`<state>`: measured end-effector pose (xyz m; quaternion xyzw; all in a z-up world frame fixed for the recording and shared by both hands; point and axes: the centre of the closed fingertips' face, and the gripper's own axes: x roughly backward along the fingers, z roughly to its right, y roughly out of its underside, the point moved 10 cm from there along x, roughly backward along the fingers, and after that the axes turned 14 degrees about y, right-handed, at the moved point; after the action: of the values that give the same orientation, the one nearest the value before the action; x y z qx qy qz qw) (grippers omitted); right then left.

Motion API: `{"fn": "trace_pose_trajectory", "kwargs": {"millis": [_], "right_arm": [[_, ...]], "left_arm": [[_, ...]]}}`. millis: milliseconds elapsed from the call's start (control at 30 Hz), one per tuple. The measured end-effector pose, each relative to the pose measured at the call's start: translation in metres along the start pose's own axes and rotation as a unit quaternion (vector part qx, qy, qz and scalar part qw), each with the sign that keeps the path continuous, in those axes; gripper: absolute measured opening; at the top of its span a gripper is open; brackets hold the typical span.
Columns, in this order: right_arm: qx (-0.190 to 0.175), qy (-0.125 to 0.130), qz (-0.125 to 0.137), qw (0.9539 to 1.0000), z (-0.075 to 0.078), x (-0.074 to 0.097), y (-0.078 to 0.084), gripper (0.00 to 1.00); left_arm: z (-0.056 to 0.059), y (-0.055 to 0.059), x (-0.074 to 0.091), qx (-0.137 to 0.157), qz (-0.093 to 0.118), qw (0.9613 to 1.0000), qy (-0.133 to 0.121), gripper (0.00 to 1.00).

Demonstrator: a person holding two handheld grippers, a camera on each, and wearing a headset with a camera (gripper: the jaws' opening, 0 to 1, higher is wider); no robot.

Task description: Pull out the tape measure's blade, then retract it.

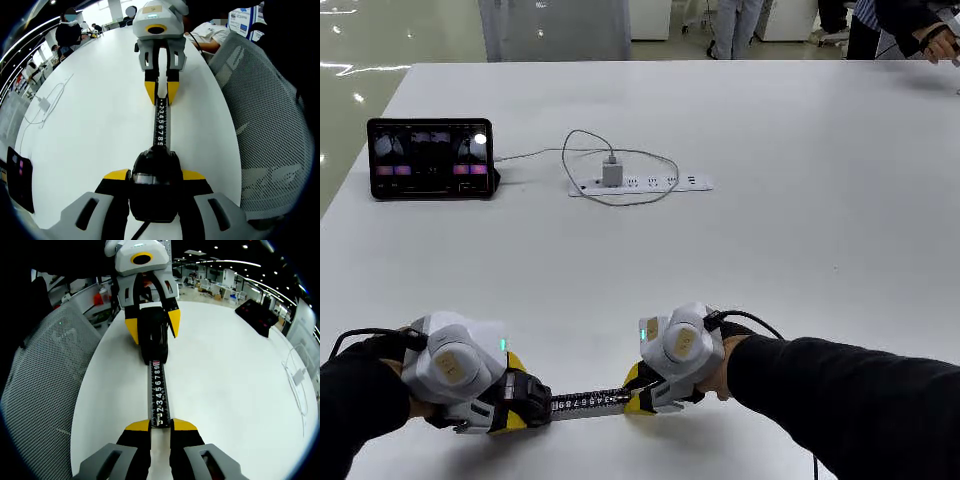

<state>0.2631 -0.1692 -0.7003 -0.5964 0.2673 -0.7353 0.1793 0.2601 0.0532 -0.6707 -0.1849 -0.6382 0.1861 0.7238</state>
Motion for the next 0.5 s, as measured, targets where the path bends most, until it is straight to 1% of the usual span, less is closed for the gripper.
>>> {"fn": "trace_pose_trajectory", "kwargs": {"millis": [500], "right_arm": [[-0.005,0.001,-0.002,1.0,0.0006,0.005,0.0068,0.1]], "left_arm": [[0.0004,0.0,0.0002,-0.001,0.001,1.0,-0.001,0.32]]}}
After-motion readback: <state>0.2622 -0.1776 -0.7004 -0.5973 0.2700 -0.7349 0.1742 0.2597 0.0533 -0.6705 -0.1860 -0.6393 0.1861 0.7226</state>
